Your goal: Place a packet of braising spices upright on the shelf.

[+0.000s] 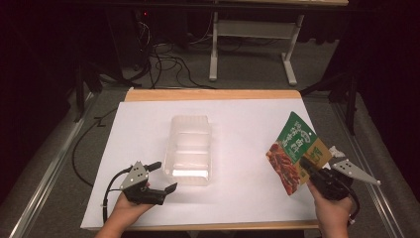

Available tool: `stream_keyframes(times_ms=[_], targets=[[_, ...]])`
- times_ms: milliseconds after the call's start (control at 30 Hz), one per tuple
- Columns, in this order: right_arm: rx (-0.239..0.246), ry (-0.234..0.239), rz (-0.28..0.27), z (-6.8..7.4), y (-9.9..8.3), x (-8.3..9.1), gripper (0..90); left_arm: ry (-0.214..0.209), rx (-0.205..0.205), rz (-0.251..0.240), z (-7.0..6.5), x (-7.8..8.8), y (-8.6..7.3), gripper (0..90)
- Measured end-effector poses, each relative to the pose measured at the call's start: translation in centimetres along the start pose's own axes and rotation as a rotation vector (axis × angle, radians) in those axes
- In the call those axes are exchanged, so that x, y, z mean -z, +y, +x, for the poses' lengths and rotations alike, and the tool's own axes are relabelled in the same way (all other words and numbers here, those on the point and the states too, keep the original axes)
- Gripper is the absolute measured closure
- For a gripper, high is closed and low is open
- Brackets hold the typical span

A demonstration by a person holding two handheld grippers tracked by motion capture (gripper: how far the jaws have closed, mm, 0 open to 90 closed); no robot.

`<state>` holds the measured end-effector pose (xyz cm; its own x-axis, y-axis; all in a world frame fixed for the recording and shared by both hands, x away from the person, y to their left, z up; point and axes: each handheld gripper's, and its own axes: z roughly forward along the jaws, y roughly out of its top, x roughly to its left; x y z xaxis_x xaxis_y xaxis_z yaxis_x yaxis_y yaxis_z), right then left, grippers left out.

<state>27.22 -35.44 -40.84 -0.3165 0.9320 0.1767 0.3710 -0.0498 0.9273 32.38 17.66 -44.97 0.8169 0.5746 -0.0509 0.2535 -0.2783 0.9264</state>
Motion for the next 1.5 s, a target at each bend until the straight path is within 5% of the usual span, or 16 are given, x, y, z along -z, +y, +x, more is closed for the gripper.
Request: stream_keyframes(times_ms=[467,767,1167,1500], targets=[[0.019,0.028,0.006,-1.0,0.3,-0.2,90.0,0.003,-0.001,0.001,-0.1,-0.1,0.0,9.6],[0.086,0.06,-0.024,-0.5,1.2,0.2,90.0,0.004,0.0,-0.001,0.1,0.1,0.0,9.6],[0.158,0.234,-0.042,2.8,3.8,-0.6,90.0,0.0,-0.003,-0.014,-0.1,0.4,0.0,9.5],[0.094,0.323,-0.068,4.2,4.8,-3.0,90.0,0.002,-0.002,-0.013,-0.1,0.4,0.0,9.4]])
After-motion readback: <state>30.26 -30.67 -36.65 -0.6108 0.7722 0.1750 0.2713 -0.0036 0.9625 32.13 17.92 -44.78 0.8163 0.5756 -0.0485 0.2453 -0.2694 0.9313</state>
